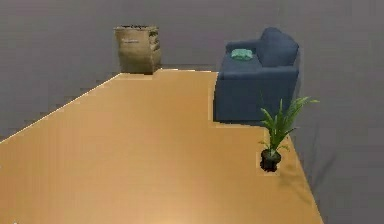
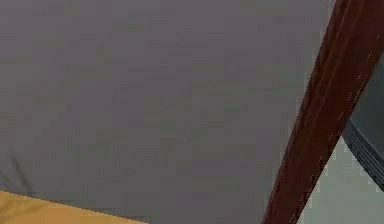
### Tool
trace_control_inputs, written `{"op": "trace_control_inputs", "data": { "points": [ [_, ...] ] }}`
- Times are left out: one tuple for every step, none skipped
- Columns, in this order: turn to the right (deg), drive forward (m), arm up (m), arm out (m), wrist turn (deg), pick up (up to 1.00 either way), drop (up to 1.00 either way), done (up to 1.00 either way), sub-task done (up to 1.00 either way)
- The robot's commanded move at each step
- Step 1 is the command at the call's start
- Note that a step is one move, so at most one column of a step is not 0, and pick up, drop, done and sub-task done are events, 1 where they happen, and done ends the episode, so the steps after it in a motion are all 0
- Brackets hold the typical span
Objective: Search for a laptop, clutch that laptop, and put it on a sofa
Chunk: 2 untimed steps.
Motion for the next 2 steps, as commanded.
{"op": "trace_control_inputs", "data": {
  "points": [
    [-45.0,0.00,0.00,0.00,0.0,0.00,0.00,0.00,0.00],
    [-27.0,0.00,0.00,0.00,0.0,0.00,0.00,0.00,0.00]
  ]
}}
